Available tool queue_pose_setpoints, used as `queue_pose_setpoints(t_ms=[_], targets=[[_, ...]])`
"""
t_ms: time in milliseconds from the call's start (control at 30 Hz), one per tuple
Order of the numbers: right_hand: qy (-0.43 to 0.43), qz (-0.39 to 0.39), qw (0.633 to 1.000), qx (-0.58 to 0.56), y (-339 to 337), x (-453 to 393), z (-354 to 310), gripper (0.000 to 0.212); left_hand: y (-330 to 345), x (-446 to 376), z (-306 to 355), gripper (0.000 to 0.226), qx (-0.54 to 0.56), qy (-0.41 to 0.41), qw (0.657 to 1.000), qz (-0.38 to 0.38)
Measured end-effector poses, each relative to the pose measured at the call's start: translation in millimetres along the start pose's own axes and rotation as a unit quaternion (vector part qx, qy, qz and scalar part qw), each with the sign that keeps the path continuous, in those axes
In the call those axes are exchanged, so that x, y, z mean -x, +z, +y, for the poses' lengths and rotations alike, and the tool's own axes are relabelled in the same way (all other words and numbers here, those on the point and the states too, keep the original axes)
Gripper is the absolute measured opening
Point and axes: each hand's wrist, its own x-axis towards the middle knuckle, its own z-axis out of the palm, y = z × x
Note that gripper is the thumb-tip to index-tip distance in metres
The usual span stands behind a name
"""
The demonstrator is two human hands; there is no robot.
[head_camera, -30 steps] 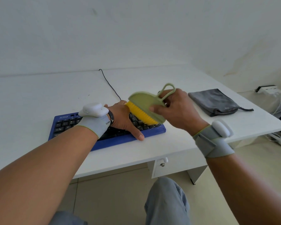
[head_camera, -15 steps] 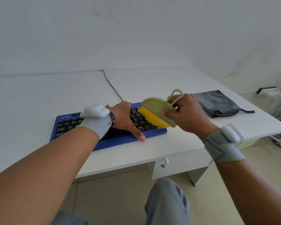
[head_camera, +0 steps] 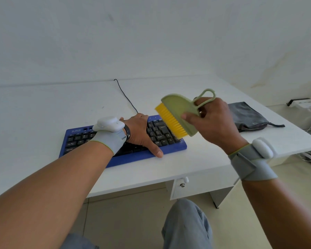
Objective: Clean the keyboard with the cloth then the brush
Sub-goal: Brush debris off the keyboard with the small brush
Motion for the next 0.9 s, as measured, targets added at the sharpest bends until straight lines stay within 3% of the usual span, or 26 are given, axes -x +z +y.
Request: queue_pose_setpoints(t_ms=[100, 267, 333, 400, 567, 700, 800, 900], targets=[[0.011, -0.054, 0.998, 0.033, 12.3, 6.8, 3.9, 0.027, 0.8, -0.9, -0.6, 0.149, 0.001, 0.001, 1.000, 0.002], [0.000, 0.018, 0.999, 0.050, 2.7, -1.4, 3.1, 0.016, -1.2, 0.5, 0.4, 0.150, -0.003, -0.003, 1.000, -0.003], [0.006, -0.018, 1.000, 0.002, 4.9, -0.4, -0.8, 0.017, -0.6, 0.3, 0.5, 0.150, -0.003, -0.001, 1.000, -0.001], [0.019, -0.054, 0.998, 0.034, 12.1, 2.5, 2.0, 0.018, -0.6, 0.3, 0.1, 0.149, -0.002, -0.002, 1.000, -0.002], [0.018, 0.036, 0.998, 0.040, 10.0, -3.7, 3.8, 0.021, -1.0, 2.0, 1.1, 0.151, -0.010, -0.005, 1.000, -0.005], [0.027, -0.030, 0.998, 0.049, 20.1, -1.3, 0.7, 0.020, -1.4, 2.6, 2.5, 0.149, -0.014, -0.010, 1.000, -0.004], [0.039, 0.028, 0.995, 0.088, 19.2, -8.5, 8.2, 0.019, -2.0, 3.6, 1.0, 0.150, -0.006, -0.008, 1.000, -0.006], [0.045, 0.084, 0.993, 0.074, 16.3, -16.3, 4.0, 0.032, -2.5, 4.0, 2.0, 0.149, -0.006, -0.005, 1.000, -0.008]])
